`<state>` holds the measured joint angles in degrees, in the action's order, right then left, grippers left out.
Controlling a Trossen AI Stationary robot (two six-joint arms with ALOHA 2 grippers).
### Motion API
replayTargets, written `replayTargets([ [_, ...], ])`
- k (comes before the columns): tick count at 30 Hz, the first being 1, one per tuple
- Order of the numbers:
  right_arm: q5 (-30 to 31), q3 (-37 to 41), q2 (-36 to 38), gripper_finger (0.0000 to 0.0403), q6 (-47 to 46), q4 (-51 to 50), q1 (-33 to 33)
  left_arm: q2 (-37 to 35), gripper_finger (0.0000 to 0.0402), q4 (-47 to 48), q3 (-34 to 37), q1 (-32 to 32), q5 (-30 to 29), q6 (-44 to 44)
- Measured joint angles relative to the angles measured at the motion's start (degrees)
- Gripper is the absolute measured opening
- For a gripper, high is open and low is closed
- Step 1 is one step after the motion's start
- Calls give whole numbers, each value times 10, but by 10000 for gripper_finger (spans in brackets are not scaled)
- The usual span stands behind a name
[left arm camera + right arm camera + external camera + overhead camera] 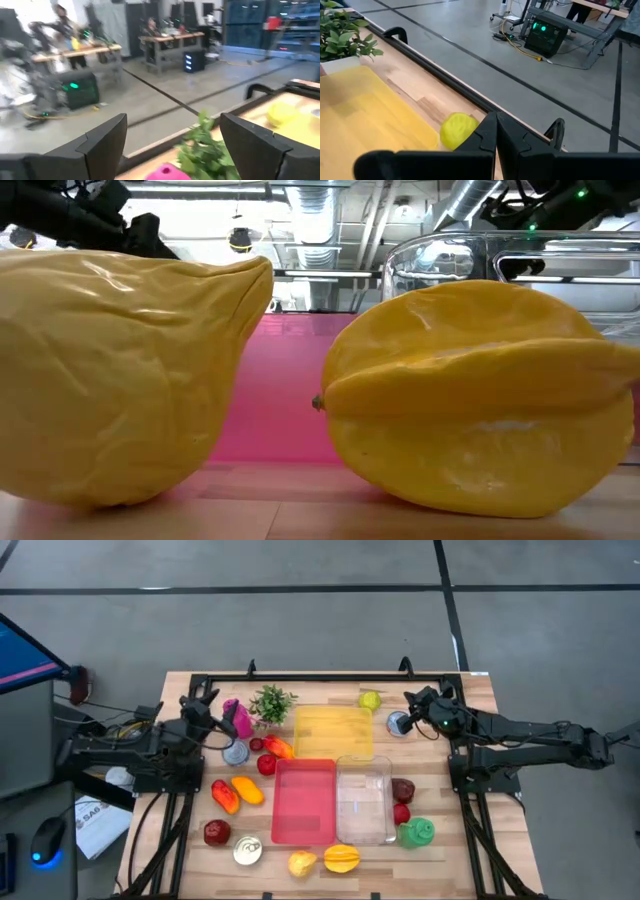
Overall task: Pick & Place Food Item
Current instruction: Put the pink water bottle into the yellow bin
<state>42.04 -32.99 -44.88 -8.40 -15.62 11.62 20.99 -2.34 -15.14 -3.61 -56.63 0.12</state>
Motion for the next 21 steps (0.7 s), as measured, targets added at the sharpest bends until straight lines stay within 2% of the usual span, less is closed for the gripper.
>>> replayTargets([
  [4, 0, 0, 0, 0, 0, 0, 0, 2, 305, 53, -3, -58, 87, -52],
  [9, 0, 0, 0, 0, -1, 0, 0, 4, 305, 60, -9, -117, 206, -51],
  [14, 0, 0, 0, 0, -1, 0, 0, 4, 305, 76, -23, -138, 217, -25],
  [21, 0, 0, 0, 0, -1, 0, 0, 4, 305, 111, -26, -143, 217, -39],
])
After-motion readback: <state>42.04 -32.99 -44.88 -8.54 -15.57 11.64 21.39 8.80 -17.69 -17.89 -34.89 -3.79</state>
